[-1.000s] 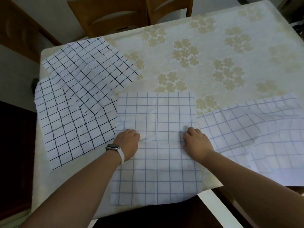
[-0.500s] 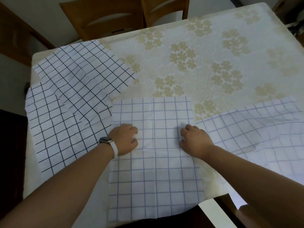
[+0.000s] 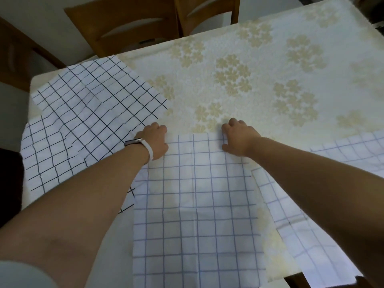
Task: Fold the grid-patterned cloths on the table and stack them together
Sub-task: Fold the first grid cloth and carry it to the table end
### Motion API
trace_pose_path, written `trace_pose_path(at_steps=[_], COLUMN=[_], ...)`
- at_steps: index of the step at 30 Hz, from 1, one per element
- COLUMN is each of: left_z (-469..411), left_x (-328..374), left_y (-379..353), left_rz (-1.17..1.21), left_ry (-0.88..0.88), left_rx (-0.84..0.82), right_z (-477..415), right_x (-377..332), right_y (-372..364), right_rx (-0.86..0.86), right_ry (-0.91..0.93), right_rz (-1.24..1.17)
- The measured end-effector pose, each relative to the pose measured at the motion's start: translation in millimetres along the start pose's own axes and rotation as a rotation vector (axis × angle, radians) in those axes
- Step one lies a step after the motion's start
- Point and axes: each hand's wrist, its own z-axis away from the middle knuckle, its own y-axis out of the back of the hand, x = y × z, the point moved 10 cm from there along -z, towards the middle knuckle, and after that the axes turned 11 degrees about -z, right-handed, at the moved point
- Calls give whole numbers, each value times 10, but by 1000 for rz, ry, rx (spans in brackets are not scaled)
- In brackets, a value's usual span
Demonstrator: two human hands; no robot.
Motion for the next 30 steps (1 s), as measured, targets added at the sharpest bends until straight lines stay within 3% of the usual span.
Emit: trace_pose_path(at_steps=[12, 20, 30], left_z=[-206, 112, 761], left_x=[-85, 21, -149], left_y=[-182, 73, 325], left_rz=[-3, 72, 211], left_ry=[-121, -193, -143], left_rx=[-143, 146, 246], right_z=[-272, -143, 463], right_x=[-71, -144, -205], right_y=[-99, -93, 213], right_rx=[-136, -64, 76], right_ry=[32, 101, 106], right_rz=[115, 3, -91])
